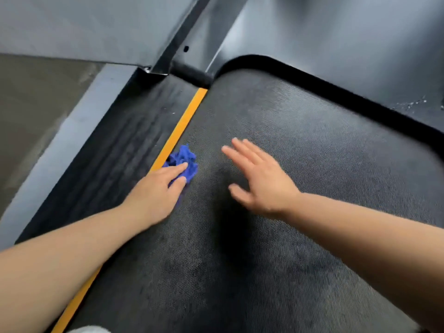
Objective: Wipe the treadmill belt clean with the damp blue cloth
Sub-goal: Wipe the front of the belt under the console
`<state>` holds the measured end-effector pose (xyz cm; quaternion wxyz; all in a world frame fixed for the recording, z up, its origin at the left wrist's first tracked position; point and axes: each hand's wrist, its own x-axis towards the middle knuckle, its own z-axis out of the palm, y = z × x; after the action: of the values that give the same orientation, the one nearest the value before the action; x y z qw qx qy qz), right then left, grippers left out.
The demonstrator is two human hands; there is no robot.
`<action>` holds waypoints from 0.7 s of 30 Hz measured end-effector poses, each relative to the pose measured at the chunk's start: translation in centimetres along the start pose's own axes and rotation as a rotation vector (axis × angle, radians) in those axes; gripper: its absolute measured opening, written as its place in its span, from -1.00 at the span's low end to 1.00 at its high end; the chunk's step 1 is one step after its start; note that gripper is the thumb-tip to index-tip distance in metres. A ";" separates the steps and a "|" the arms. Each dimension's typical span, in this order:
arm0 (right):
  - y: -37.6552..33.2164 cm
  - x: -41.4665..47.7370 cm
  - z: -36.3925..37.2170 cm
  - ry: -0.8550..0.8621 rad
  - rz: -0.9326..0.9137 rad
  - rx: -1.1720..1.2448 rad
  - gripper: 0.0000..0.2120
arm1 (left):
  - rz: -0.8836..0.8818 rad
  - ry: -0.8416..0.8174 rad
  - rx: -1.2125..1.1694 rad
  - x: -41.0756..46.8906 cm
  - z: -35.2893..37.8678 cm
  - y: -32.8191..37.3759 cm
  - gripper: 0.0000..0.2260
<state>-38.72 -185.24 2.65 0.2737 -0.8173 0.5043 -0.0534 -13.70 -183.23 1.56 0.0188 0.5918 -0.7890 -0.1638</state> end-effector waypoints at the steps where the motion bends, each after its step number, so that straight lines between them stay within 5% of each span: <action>1: -1.1 0.1 0.5 -0.034 -0.059 0.015 -0.25 | -0.011 -0.023 -0.075 0.2 -0.3 0.0 -0.67; 3: -3.2 0.6 2.7 -0.062 -0.143 0.009 -0.21 | -0.205 -0.039 -0.491 0.5 -1.2 -0.7 -0.69; 5: -5.0 1.7 5.3 -0.071 -0.141 -0.002 -0.25 | -0.462 0.195 -0.743 0.3 -2.9 -2.0 -0.67; 7: -6.5 3.0 7.9 -0.053 -0.123 -0.017 -0.35 | -0.585 0.294 -0.462 -1.0 -3.7 -3.3 -0.67; 9: -7.8 4.1 9.6 0.011 -0.167 -0.042 -0.48 | -0.552 0.188 -0.177 -2.8 -3.5 -3.9 -0.64; 13: -7.2 5.9 8.8 0.090 -0.272 -0.139 -0.67 | -0.458 -0.051 -0.073 -4.0 -1.5 -3.4 -0.57; 18: -2.2 8.4 4.4 0.385 0.326 0.000 -0.66 | -0.463 -0.182 -0.023 -4.1 -2.0 -3.5 -0.52; 21: -5.0 8.2 5.9 0.348 0.259 0.052 -0.59 | -0.447 -0.273 -0.003 -4.1 -2.1 -3.5 -0.49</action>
<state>-28.63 -188.22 -1.42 0.2079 -0.7168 0.6431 -0.1712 -8.80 -180.76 3.21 -0.1238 0.7240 -0.6335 -0.2432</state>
